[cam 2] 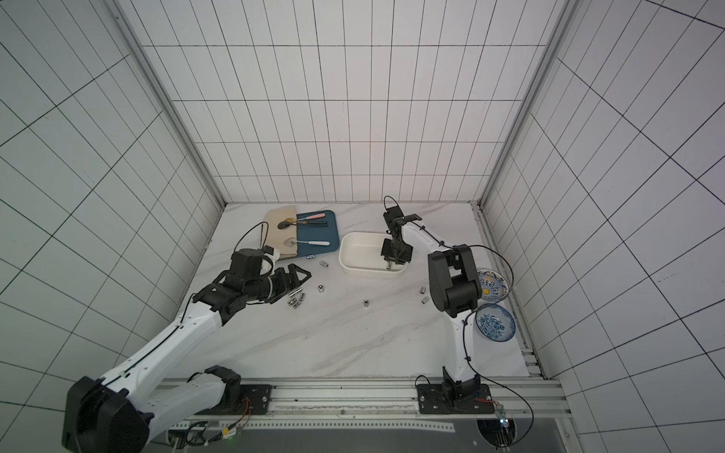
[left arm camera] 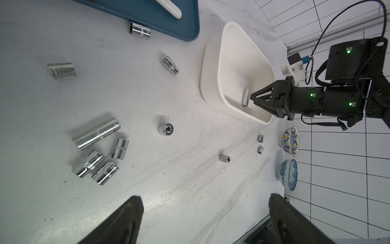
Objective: Put the socket on the desktop into the storage box
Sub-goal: Place the socket head in the storage box, then pick up the socket head from the center of the board.
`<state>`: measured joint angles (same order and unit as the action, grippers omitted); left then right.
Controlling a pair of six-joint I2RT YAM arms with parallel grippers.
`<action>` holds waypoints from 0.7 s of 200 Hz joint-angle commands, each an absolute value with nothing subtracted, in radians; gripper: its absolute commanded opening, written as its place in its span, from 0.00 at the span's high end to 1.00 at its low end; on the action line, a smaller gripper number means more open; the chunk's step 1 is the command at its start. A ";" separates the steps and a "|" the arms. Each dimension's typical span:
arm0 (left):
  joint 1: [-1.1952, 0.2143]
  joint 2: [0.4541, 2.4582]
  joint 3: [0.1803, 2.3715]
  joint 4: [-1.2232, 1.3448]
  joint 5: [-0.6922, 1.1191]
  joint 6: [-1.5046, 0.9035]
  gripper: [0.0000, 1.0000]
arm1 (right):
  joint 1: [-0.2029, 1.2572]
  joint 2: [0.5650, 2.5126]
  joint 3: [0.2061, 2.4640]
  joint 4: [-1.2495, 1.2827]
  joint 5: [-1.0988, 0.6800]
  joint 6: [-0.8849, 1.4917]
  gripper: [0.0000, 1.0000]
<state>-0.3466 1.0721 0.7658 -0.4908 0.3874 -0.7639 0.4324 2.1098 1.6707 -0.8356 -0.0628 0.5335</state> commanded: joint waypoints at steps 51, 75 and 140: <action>-0.354 1.071 0.760 -0.477 0.411 -0.759 0.04 | 0.439 2.045 1.680 -0.854 -0.044 0.515 0.67; -0.386 1.074 0.771 -0.480 0.389 -0.749 0.04 | 0.438 2.002 1.656 -0.842 -0.043 0.511 0.66; -0.466 1.108 0.802 -0.494 0.331 -0.747 0.04 | 0.439 1.908 1.607 -0.841 -0.026 0.500 0.63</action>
